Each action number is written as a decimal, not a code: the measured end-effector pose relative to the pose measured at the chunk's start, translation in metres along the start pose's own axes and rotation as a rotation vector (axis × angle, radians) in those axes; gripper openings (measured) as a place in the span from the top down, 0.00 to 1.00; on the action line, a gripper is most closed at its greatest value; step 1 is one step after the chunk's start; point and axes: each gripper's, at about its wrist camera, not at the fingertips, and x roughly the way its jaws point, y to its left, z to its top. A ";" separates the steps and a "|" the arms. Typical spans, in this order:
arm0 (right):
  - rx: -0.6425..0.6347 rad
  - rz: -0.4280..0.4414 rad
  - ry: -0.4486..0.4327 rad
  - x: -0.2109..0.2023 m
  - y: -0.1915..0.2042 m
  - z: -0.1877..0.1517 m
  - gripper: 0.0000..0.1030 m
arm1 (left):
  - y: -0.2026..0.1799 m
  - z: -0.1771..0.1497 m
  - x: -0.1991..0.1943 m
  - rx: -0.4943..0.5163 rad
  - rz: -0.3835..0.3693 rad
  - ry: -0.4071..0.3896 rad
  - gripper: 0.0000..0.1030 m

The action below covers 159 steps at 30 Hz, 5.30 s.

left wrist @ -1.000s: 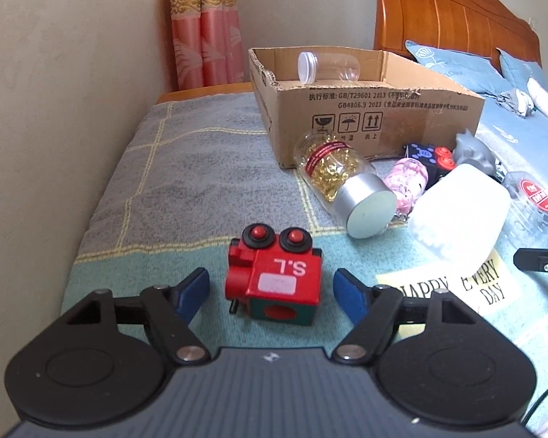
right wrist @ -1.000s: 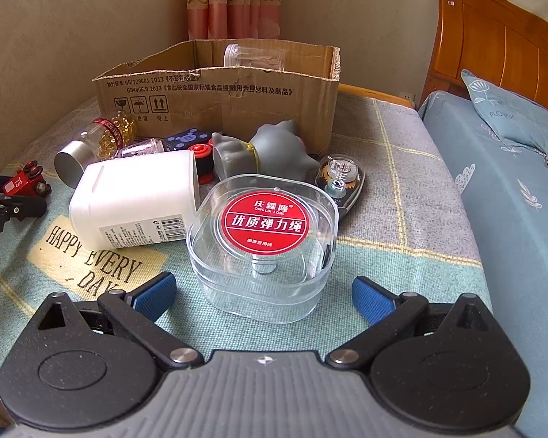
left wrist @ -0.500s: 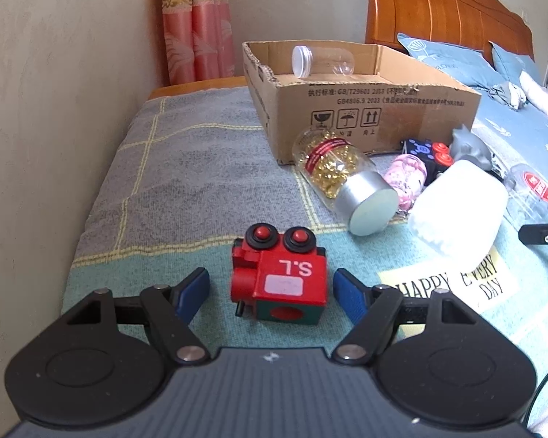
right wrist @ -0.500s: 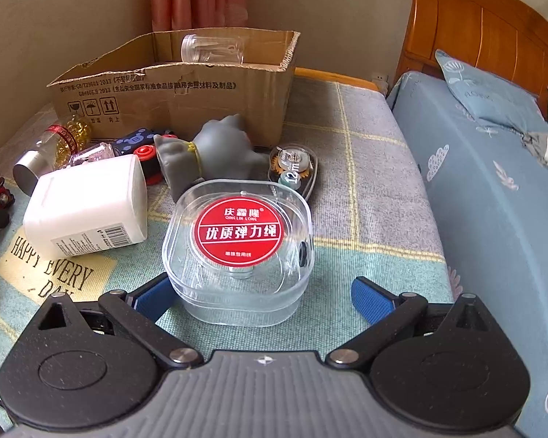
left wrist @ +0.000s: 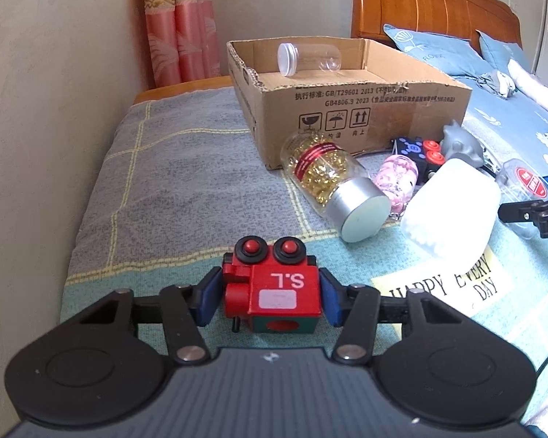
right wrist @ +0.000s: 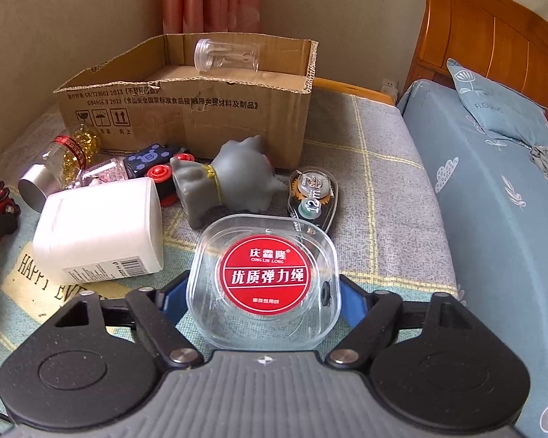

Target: Organize rigid objects

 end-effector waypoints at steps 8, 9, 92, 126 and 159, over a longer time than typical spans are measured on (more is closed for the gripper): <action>-0.013 0.034 0.005 -0.007 -0.003 0.000 0.22 | 0.000 0.003 -0.008 -0.030 0.017 0.003 0.49; -0.021 0.042 0.002 -0.010 -0.003 0.000 0.22 | 0.000 0.004 -0.009 -0.031 0.015 0.005 0.49; -0.025 0.165 -0.246 -0.092 -0.037 0.078 0.00 | -0.040 0.239 0.089 0.124 0.137 0.004 0.09; 0.153 0.137 -0.075 -0.051 -0.012 -0.021 0.00 | -0.065 0.077 -0.007 0.033 0.097 -0.087 0.01; 0.030 -0.022 -0.004 0.002 -0.054 -0.003 0.00 | -0.020 0.025 0.005 -0.152 0.232 0.015 0.01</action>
